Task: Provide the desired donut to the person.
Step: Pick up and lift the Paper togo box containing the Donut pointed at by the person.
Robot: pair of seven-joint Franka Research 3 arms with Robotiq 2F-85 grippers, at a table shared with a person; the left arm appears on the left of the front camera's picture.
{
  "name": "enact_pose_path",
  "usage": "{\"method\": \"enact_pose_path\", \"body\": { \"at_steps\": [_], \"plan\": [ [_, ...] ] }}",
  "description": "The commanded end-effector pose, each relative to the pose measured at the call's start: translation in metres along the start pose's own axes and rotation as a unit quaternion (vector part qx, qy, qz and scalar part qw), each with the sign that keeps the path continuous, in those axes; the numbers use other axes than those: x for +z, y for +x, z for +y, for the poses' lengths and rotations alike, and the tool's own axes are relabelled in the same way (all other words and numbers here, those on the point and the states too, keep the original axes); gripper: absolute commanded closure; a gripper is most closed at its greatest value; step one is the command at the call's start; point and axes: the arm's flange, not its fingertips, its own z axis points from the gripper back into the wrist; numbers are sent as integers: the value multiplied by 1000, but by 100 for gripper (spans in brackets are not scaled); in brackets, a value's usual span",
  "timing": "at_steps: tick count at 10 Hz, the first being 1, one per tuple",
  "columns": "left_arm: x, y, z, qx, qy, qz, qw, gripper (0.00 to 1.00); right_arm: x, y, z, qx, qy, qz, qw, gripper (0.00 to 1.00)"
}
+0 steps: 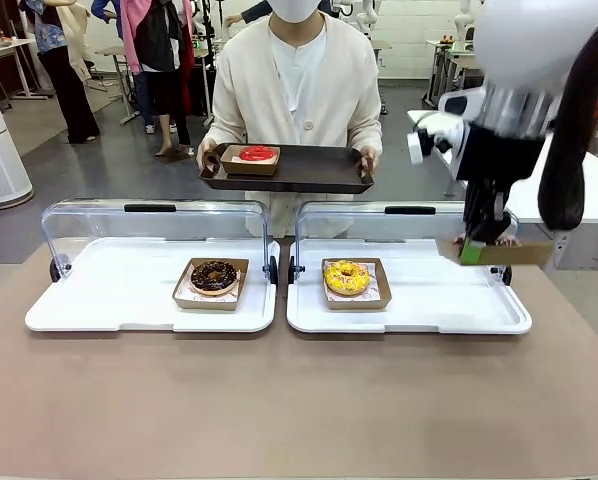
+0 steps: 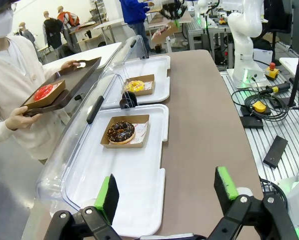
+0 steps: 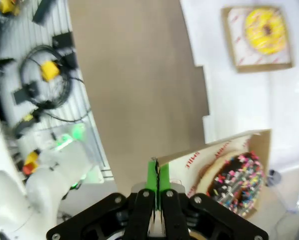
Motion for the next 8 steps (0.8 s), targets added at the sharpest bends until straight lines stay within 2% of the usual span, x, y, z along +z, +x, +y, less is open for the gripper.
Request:
{"method": "enact_pose_path", "body": {
  "at_steps": [1,3,5,6,7,8],
  "plan": [
    [3,1,-1,-3,1,-3,1000,0,47,13,14,5,-42,16,999,100],
    [3,1,-1,-3,1,-3,1000,0,84,16,18,8,-84,7,996,100],
    [3,1,-1,-3,1,-3,1000,0,91,9,9,10,-87,-1,996,100],
    [3,1,-1,-3,1,-3,1000,0,83,1,2,68,-106,-12,992,100],
    [3,1,-1,-3,1,-3,1000,0,101,10,20,16,-88,-8,996,100],
    [3,1,-1,-3,1,-3,1000,0,101,10,20,16,-88,-8,996,100]
  ]
}}
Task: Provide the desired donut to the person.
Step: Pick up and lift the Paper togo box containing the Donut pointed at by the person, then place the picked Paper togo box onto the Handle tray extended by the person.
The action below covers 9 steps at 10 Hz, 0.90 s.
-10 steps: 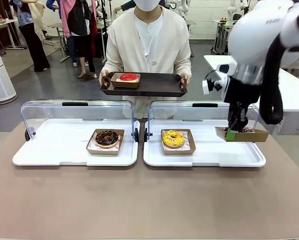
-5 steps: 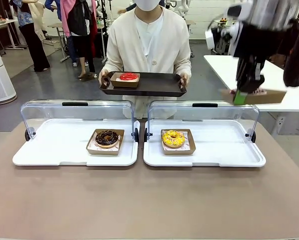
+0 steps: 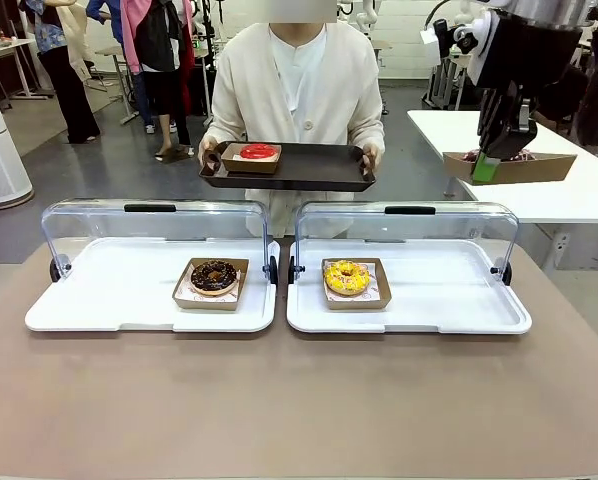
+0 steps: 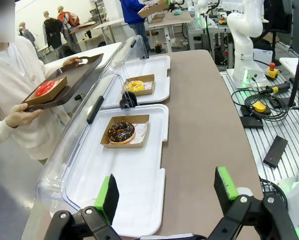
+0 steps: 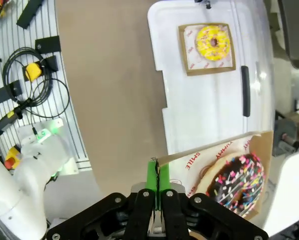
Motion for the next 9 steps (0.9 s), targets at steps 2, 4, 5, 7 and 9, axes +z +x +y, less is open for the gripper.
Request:
{"method": "enact_pose_path", "body": {
  "at_steps": [2,4,5,7,9],
  "plan": [
    [3,1,-1,-3,1,-3,1000,0,4,4,8,-11,2,5,1000,100],
    [3,1,-1,-3,1,-3,1000,0,4,4,8,-11,2,5,1000,100],
    [3,1,-1,-3,1,-3,1000,0,4,4,8,-11,2,5,1000,100],
    [3,1,-1,-3,1,-3,1000,0,4,4,8,-11,2,5,1000,100],
    [3,1,-1,-3,1,-3,1000,0,4,4,8,-11,2,5,1000,100]
  ]
}}
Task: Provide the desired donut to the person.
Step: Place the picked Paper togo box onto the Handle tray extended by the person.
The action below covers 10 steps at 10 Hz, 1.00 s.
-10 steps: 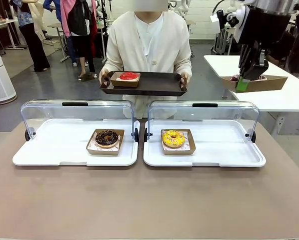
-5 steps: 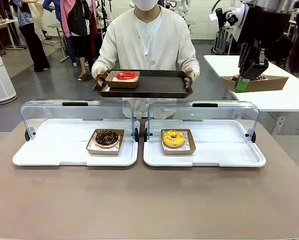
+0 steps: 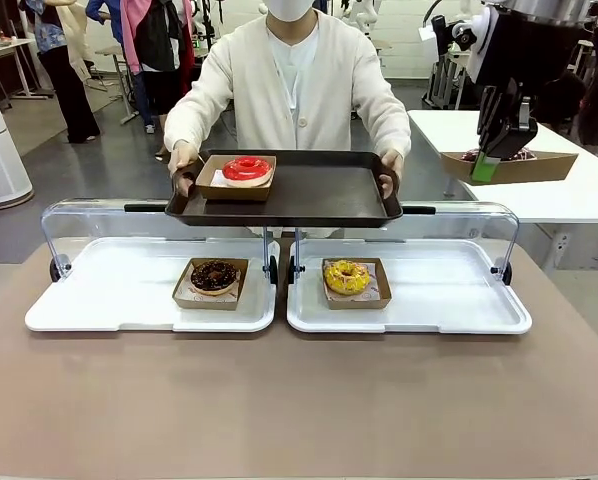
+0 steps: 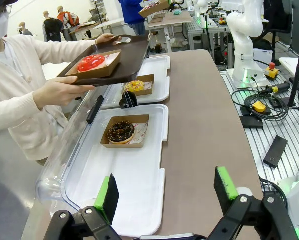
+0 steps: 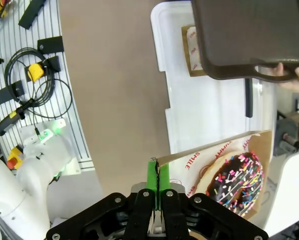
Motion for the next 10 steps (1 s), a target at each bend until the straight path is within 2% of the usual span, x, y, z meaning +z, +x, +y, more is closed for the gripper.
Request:
{"method": "enact_pose_path", "body": {
  "at_steps": [1,6,9,10],
  "plan": [
    [3,1,-1,-3,1,-3,1000,0,2,2,3,-10,0,4,1000,100],
    [3,1,-1,-3,1,-3,1000,0,0,0,0,0,0,0,1000,99],
    [3,1,-1,-3,1,-3,1000,0,-5,60,-46,-1,-13,-8,1000,99],
    [3,1,-1,-3,1,-3,1000,0,-12,79,-67,7,-21,-24,999,99]
  ]
}}
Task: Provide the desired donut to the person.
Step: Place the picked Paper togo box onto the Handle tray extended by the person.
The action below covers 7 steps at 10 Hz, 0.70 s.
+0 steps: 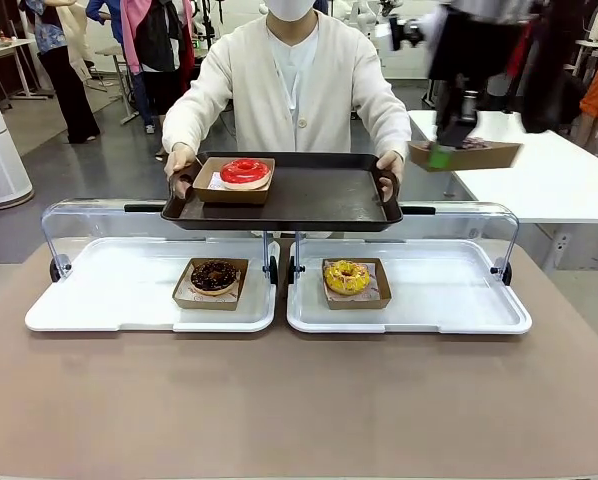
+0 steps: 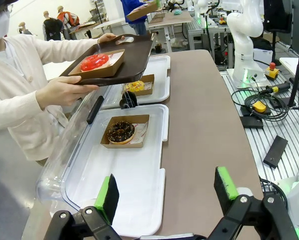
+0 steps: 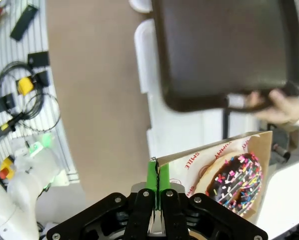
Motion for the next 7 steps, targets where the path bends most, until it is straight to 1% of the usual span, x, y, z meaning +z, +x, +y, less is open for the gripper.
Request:
{"method": "enact_pose_path", "body": {
  "at_steps": [1,3,5,7],
  "plan": [
    [3,1,-1,-2,1,-3,1000,0,-9,36,-41,-2,-13,-20,1000,99],
    [3,1,-1,-2,1,-3,1000,0,-30,65,-75,-4,-20,-45,999,99],
    [3,1,-1,-2,1,-3,1000,0,-43,98,-87,-5,-14,-46,999,99],
    [3,1,-1,-2,1,-3,1000,0,-55,122,-97,-13,-6,-52,999,99]
  ]
}}
